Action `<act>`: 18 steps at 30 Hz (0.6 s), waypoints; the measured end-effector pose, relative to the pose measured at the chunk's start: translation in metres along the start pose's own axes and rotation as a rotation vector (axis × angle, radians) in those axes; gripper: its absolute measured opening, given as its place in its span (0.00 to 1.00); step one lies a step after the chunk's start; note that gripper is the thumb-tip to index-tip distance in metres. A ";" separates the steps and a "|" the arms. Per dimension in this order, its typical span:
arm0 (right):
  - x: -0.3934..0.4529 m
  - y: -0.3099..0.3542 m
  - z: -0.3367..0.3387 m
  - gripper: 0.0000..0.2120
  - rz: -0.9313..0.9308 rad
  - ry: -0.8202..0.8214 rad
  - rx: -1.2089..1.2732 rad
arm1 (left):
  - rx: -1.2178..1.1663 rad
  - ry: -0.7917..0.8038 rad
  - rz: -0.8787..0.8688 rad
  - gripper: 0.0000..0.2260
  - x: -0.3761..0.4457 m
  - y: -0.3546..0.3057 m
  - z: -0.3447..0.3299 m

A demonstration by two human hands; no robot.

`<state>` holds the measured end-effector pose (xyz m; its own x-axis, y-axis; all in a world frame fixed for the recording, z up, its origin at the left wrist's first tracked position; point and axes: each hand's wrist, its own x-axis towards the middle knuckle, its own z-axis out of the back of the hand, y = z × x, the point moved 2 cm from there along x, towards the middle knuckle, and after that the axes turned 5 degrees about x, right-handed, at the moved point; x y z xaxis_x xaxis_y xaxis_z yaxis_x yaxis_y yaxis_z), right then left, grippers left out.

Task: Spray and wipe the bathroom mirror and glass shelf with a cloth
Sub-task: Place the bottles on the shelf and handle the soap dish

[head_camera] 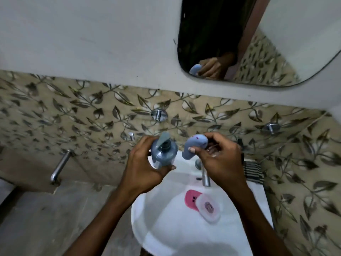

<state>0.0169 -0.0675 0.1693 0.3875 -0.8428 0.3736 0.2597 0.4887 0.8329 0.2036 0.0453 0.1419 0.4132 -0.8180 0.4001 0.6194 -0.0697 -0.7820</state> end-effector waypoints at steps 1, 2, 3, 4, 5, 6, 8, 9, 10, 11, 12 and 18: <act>0.011 0.009 0.001 0.13 0.044 -0.005 -0.015 | -0.002 -0.012 -0.016 0.31 0.012 -0.005 0.007; 0.023 0.017 0.002 0.13 0.076 -0.007 -0.033 | -0.004 -0.027 -0.024 0.31 0.027 -0.009 0.014; 0.033 0.020 0.000 0.13 0.085 -0.005 -0.048 | 0.003 -0.038 -0.020 0.32 0.039 -0.011 0.018; 0.045 0.022 -0.003 0.13 0.087 -0.003 -0.062 | 0.019 -0.053 -0.013 0.32 0.052 -0.011 0.022; 0.054 0.022 -0.007 0.13 0.082 -0.004 -0.074 | 0.040 -0.065 0.005 0.33 0.062 -0.010 0.024; 0.062 0.019 -0.013 0.12 0.077 -0.008 -0.082 | 0.057 -0.075 0.032 0.34 0.071 -0.008 0.024; 0.074 0.014 -0.026 0.12 0.072 -0.008 -0.091 | 0.078 -0.088 0.079 0.34 0.084 -0.002 0.024; 0.077 0.011 -0.033 0.11 0.063 -0.006 -0.097 | 0.091 -0.089 0.089 0.33 0.087 0.002 0.022; 0.078 0.007 -0.038 0.11 0.050 -0.001 -0.106 | 0.105 -0.086 0.091 0.32 0.090 0.006 0.020; 0.078 0.004 -0.042 0.11 0.037 0.005 -0.116 | 0.116 -0.081 0.094 0.32 0.090 0.010 0.018; 0.077 0.000 -0.046 0.12 0.032 0.010 -0.118 | 0.123 -0.077 0.102 0.31 0.091 0.015 0.016; 0.076 -0.005 -0.057 0.12 0.037 0.001 -0.121 | 0.020 -0.080 0.226 0.35 0.090 0.040 0.013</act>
<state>0.0952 -0.1209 0.1702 0.3998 -0.8236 0.4024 0.3498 0.5428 0.7635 0.2740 -0.0237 0.1522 0.5939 -0.7637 0.2529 0.5180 0.1226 -0.8465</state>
